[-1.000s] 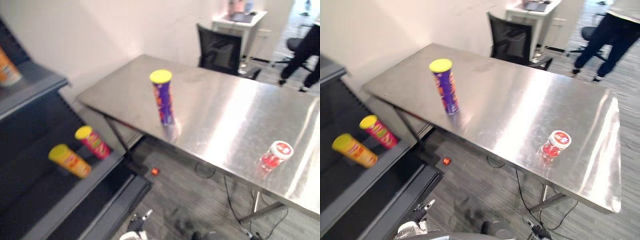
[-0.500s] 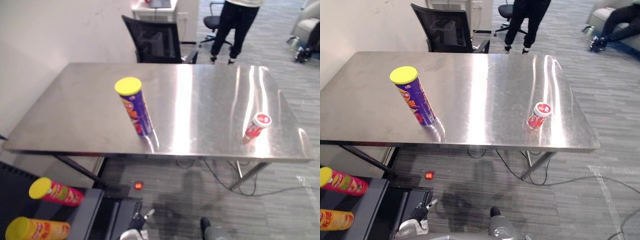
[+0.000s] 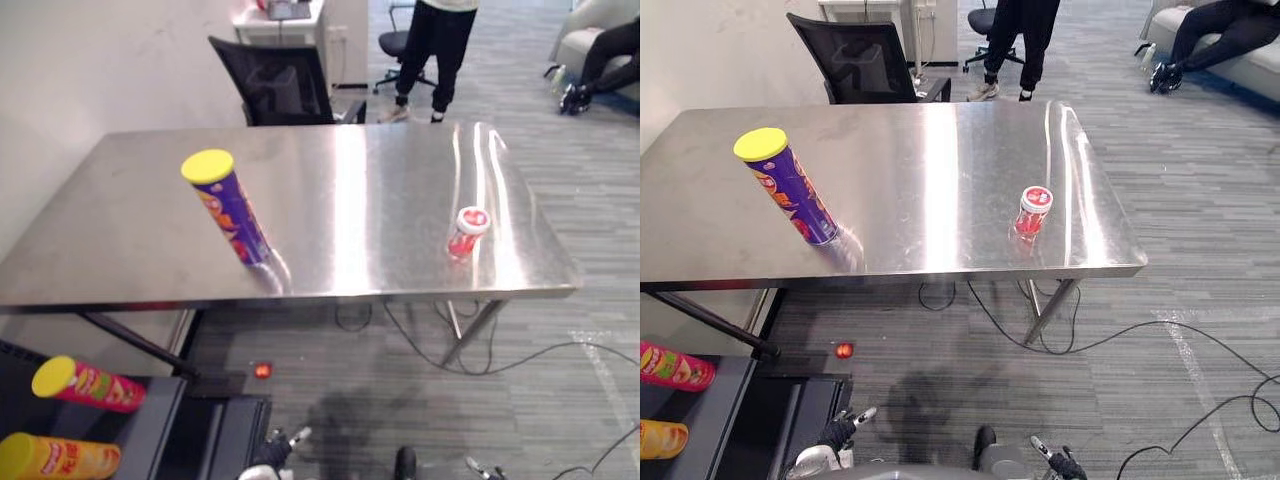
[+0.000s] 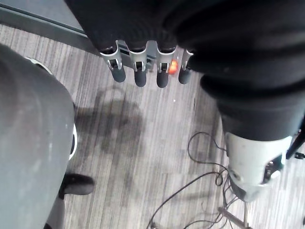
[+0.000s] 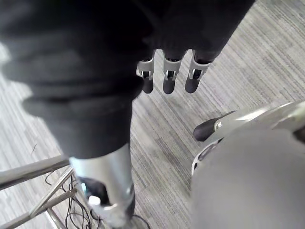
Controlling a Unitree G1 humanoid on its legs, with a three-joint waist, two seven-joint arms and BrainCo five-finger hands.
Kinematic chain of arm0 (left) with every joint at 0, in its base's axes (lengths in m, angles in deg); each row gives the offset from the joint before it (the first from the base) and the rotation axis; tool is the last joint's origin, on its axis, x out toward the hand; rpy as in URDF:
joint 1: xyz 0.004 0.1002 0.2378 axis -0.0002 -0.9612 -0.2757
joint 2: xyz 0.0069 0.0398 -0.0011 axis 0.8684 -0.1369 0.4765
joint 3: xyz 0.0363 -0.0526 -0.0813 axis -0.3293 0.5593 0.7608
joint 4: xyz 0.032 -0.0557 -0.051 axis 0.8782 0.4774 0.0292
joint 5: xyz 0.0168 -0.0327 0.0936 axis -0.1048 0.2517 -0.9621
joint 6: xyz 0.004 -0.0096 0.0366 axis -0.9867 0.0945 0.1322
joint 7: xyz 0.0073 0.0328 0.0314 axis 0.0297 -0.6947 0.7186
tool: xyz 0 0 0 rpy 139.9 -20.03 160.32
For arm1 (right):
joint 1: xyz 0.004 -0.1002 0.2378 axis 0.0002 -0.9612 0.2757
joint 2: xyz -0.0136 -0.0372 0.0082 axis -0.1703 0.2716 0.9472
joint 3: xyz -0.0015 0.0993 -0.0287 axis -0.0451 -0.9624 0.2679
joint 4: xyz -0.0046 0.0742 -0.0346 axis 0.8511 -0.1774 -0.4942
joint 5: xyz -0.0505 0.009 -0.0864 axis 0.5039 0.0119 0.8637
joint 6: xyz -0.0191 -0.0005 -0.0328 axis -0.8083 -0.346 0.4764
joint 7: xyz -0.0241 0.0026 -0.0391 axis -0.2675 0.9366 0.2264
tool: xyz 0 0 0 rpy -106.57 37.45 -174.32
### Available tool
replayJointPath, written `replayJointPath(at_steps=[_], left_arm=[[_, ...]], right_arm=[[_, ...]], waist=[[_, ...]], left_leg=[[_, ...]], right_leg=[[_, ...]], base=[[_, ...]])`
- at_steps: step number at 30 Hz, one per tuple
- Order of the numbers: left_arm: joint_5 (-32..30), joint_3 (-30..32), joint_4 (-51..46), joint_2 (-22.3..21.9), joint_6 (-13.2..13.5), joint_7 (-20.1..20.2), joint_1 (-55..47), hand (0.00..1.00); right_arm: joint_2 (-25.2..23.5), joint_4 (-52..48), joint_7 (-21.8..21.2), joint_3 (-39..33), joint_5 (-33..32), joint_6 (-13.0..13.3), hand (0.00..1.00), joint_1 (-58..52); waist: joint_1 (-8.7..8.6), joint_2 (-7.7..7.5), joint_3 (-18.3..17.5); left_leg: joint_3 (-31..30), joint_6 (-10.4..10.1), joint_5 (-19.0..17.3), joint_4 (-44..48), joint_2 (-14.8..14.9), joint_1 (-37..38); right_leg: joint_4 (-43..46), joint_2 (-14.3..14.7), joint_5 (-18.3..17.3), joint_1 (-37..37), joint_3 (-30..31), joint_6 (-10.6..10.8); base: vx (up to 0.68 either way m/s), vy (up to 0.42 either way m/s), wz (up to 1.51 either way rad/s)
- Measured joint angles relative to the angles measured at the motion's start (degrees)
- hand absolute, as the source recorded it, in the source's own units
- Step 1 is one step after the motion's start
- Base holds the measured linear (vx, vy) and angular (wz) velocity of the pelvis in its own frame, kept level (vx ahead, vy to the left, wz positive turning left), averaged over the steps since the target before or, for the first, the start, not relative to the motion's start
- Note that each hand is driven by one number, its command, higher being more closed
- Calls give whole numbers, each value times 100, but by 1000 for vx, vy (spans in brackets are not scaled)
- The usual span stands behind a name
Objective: Put the gum and the chips on the shelf.
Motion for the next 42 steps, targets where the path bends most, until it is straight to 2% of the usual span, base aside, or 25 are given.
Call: replayJointPath(at_steps=[3, 5, 6, 8, 10, 11, 12, 13, 14, 19, 20, 25, 28, 33, 36, 39, 42], left_arm=[[62, 11, -156, 74, 53, 1, 14, 0], [185, 89, -170, 87, 53, -4, 21, 0], [204, 94, -165, 76, 52, -4, 20, 0], [226, 85, -134, 69, 46, -4, 17, 0], [223, -16, -110, 62, 41, -10, 18, 0], [224, -48, -63, 62, 37, -10, 44, 0], [212, -89, 28, 74, 27, -19, 74, 0], [205, -90, 68, 94, 26, -28, 100, 0], [190, -89, 102, 120, 18, -36, 126, 0], [108, -99, 257, 111, -15, -53, 167, 0], [-71, -636, 620, 221, -13, -44, 386, 0], [-73, -634, 629, 222, -12, -43, 388, 0], [-45, -614, 584, 222, -10, -46, 373, 0], [49, -260, 403, 184, -5, -54, 265, 0], [244, 194, 303, 162, -8, -104, 122, 0], [236, 554, 271, 143, -12, -202, -27, 0], [232, 646, 266, 33, -6, -224, -53, 0]], right_arm=[[78, 7, -22, 409, 0, 12, 0, 27], [161, 7, -55, 667, 1, 14, 0, 39], [186, 9, -69, 684, 3, 13, 0, 37], [210, 6, -107, 687, 4, 17, 0, 63], [240, 3, -125, 665, 7, 18, 0, -35], [272, 33, -117, 665, 16, 3, 0, -138], [211, 26, -129, 663, 25, 3, 0, -273], [194, 35, -130, 661, 28, -4, 0, -304], [189, 87, -125, 626, 65, -5, 0, -358], [108, 233, -105, 78, 230, -10, 0, -402], [-67, 280, -4, -257, 229, -82, 0, -411], [-67, 279, -4, -258, 226, -82, 0, -404], [-67, 275, -9, -247, 110, -87, 0, -351], [-62, 74, -2, -358, -513, -73, 0, -122], [-32, -466, 42, -998, -866, -46, 0, -91], [197, -951, 235, -1501, -1037, 169, 0, -105], [455, -1299, 503, -1862, -1123, 357, 0, -169]], waist=[[100, -111, 40], [206, -208, 78], [219, -192, 61], [200, -156, 44], [156, -55, 23], [146, -7, -1], [135, 13, -78], [123, -46, -80], [58, -66, -74], [-16, 29, -70], [-114, -104, -67], [-110, -97, -63], [-90, -101, -66], [46, -87, -106], [78, -54, -210], [71, -18, -273], [49, 11, -346]], left_leg=[[-142, 0, -2, 991, 152, -342], [-778, 2, -92, 1658, 110, -616], [-1053, 50, -185, 1656, 51, -623], [-1563, -6, -375, 1132, -136, -604], [-1749, -49, -169, 44, -157, -597], [-1670, -112, 101, -45, -148, -574], [-1523, -76, 84, -119, -238, -598], [-1474, -38, 95, -131, -287, -586], [-1351, -15, 91, -144, -357, -502], [-939, -16, 89, -335, -427, -129], [-912, -82, 112, -630, -198, 131], [-951, -79, 117, -637, -209, 100], [-1045, -59, 135, -667, -224, 46], [-976, -115, 187, -827, -150, -52], [-789, -165, 174, -851, -29, -65], [-540, -195, 182, -801, 11, 25], [-458, -195, 196, -442, -75, 8]], right_leg=[[-260, 12, 82, 223, 89, 4], [-179, 23, 233, 284, 433, -21], [-181, 23, 233, 290, 546, -21], [-201, -4, 242, 277, 799, -10], [-276, -35, 311, 263, 868, 99], [-397, -76, 371, 295, 911, 189], [-537, -168, 468, 316, 857, 268], [-528, -228, 535, 299, 851, 313], [-514, -303, 549, 285, 899, 320], [-449, -361, 547, 322, 1087, 324], [-571, -121, 564, 428, 926, 264], [-571, -144, 561, 437, 861, 265], [-576, -218, 433, 453, 552, 250], [-574, -240, 387, 325, 69, 189], [-541, -138, 444, 176, -24, 199], [-537, -79, 464, 195, -89, 220], [-536, -218, 468, 310, -104, 232]], base=[[-28, -74, -20], [13, 3, -47], [53, 73, -53], [49, 145, -52], [27, 235, -37], [42, 205, -29], [110, 182, -29], [136, 173, -23], [146, 164, -23], [94, 70, -39], [24, 6, -5], [0, 0, 6], [-18, -2, 29], [33, -26, 2], [127, -43, -23], [163, -34, -34], [100, 23, -18]])
